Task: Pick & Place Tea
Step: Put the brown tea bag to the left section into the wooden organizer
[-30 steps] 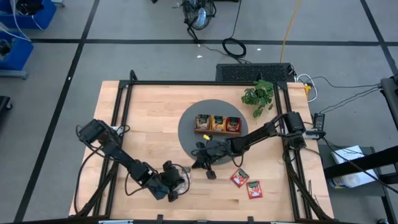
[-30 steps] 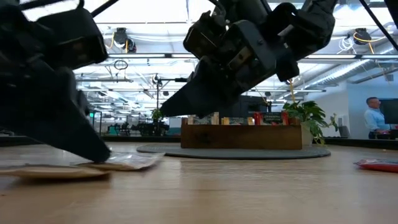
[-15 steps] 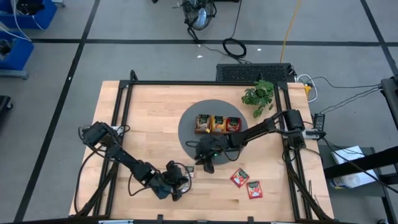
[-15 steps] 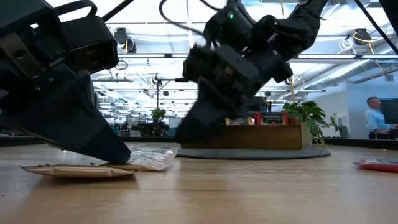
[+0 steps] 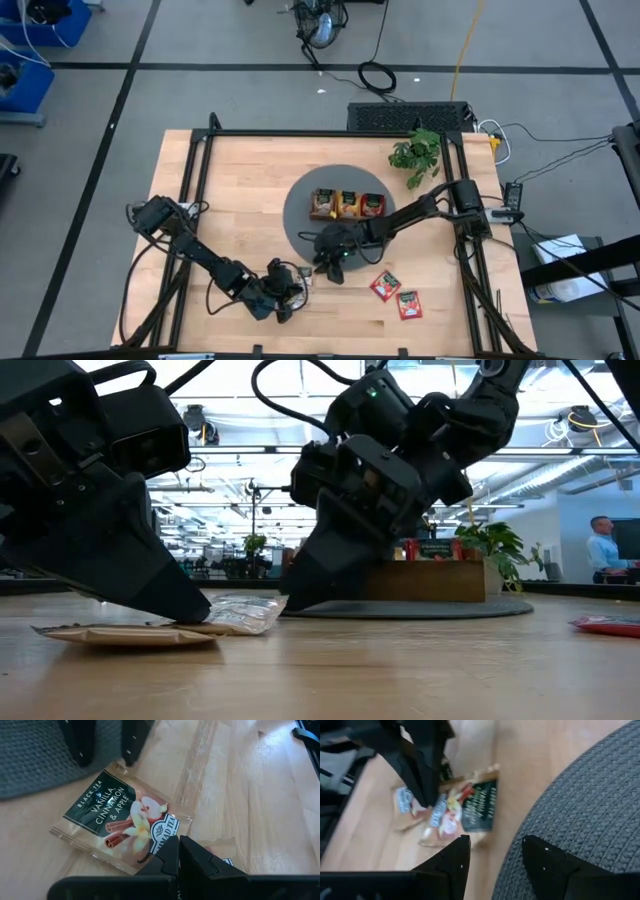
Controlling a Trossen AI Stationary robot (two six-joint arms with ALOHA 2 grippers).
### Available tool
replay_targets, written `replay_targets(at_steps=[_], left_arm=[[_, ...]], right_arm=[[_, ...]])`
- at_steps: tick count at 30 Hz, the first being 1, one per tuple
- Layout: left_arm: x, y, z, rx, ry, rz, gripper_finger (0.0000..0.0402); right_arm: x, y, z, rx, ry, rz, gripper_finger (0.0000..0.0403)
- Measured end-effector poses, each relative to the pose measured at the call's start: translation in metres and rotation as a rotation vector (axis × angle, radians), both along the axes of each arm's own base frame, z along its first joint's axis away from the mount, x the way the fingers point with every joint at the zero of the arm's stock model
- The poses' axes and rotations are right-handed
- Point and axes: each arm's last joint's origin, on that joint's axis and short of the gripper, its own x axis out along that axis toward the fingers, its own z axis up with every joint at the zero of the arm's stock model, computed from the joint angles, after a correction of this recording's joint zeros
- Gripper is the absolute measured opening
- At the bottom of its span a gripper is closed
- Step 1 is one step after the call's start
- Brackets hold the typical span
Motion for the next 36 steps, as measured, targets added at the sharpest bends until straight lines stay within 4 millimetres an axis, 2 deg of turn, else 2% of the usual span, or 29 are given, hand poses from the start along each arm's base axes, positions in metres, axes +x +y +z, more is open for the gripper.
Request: replay_targets(at_steps=[8, 18, 23, 26, 36], left_arm=[[0.0, 0.0, 0.0, 0.002, -0.004, 0.003, 0.0021], [0.0, 0.0, 0.0, 0.008, -0.009, 0.008, 0.0021], [0.0, 0.0, 0.0, 0.015, -0.014, 0.014, 0.0005], [0.0, 0.0, 0.0, 0.026, -0.021, 0.005, 0.0009], [0.001, 0.0, 0.0, 0.045, -0.035, -0.023, 0.0009]], right_arm=[[0.002, 0.007, -0.006, 0.055, -0.007, 0.031, 0.0163], [0.0, 0.021, -0.005, 0.035, -0.046, 0.09, 0.0133], [0.001, 0.022, -0.005, 0.015, -0.062, 0.087, 0.0112], [0.001, 0.021, -0.004, -0.004, -0.075, 0.066, 0.0103], [0.004, 0.02, -0.002, -0.035, -0.122, 0.047, 0.0099]])
